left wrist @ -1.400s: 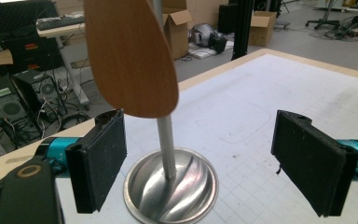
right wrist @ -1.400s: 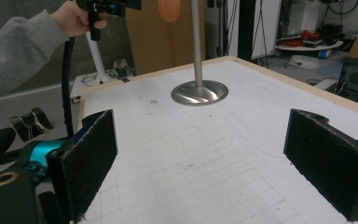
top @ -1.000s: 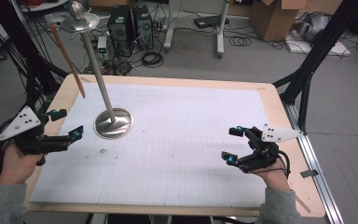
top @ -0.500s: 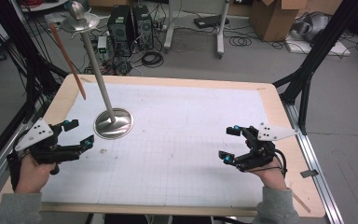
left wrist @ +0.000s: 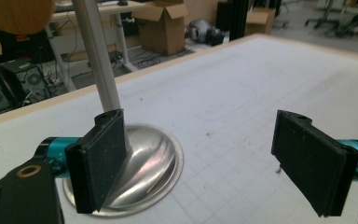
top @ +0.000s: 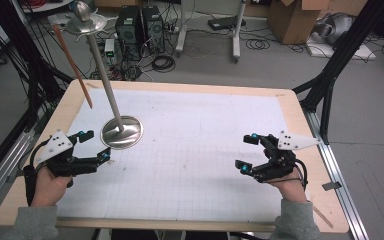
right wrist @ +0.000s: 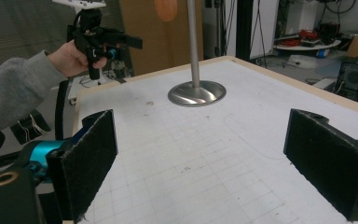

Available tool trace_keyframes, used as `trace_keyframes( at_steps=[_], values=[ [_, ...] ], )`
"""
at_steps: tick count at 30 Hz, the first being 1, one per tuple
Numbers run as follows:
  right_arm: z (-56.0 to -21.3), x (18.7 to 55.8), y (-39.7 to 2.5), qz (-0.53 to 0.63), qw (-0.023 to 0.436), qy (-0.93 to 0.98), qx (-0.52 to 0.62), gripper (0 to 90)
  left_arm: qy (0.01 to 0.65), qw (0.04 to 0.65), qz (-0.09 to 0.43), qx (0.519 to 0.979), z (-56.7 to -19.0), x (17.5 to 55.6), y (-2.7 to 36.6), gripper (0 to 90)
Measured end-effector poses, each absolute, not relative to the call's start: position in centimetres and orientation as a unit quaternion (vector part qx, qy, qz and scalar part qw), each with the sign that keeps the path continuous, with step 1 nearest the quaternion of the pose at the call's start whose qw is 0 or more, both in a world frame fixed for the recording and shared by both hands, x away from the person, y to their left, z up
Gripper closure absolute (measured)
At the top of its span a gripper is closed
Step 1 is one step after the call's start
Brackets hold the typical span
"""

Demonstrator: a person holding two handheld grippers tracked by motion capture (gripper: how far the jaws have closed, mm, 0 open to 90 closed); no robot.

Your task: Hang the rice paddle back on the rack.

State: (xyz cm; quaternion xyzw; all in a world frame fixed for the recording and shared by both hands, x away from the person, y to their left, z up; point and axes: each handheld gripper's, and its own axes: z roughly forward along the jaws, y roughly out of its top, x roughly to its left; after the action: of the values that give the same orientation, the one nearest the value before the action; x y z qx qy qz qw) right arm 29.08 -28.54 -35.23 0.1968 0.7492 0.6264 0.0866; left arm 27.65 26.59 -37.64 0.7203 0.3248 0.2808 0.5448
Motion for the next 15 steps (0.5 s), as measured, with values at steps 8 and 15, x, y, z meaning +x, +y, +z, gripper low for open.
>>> trace_keyframes(
  at_steps=[8, 15],
  values=[
    [-35.7, 29.1, -29.0, 0.625, 0.096, 0.746, 0.209, 8.5, 0.335, 0.552, 0.273, 0.714, -38.5, 27.5, 26.7, 18.2],
    [-36.5, 29.3, -29.7, 0.620, 0.099, 0.746, 0.223, 8.4, 0.334, 0.552, 0.267, 0.716, -39.0, 27.2, 26.5, 18.3]
  ],
)
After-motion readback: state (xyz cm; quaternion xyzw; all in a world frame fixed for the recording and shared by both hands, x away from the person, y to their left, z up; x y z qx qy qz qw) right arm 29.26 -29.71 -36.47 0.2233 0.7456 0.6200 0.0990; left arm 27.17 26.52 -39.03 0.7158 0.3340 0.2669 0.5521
